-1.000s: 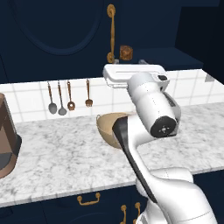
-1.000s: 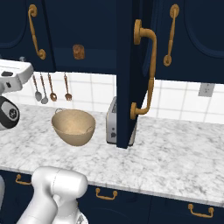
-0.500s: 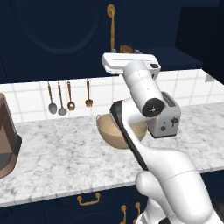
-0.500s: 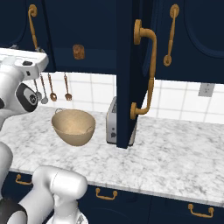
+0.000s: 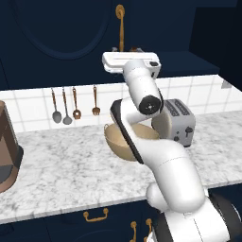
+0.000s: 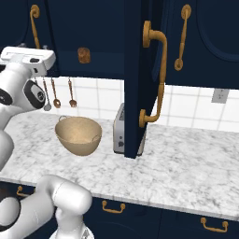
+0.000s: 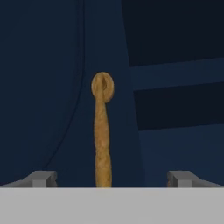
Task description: Open the cabinet, pick up the bread from the cabinet and place it in the basket. Then move the basket to the dining counter.
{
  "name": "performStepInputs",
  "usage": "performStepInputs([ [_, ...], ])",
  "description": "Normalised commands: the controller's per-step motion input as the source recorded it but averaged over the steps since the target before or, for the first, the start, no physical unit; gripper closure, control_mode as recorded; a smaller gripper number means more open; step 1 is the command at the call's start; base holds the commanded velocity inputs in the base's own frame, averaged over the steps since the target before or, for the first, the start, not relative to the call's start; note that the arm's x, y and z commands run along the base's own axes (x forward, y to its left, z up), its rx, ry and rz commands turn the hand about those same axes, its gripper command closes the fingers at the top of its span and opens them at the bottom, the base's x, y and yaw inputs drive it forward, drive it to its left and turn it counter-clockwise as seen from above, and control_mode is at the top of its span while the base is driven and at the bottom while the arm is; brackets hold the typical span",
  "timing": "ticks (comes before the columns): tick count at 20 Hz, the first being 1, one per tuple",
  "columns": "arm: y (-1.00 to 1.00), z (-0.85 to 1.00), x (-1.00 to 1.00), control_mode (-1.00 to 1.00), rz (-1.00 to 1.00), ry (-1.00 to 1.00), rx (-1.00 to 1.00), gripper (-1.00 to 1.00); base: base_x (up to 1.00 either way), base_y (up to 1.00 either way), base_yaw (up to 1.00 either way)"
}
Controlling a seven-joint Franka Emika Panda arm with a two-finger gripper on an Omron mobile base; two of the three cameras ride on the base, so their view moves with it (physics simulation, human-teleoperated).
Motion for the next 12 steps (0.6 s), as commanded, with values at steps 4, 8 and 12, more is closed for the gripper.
performStepInputs([
  [4, 0.25, 0.12, 0.42, -1.00, -0.09, 0.00, 0.00, -1.00, 0.00, 0.00, 0.00],
  [8, 0.16, 0.07, 0.38, -1.00, -0.05, 0.00, -0.01, -1.00, 0.00, 0.00, 0.00],
  [12, 0.00, 0.00, 0.45, -1.00, 0.00, 0.00, 0.00, -1.00, 0.00, 0.00, 0.00],
])
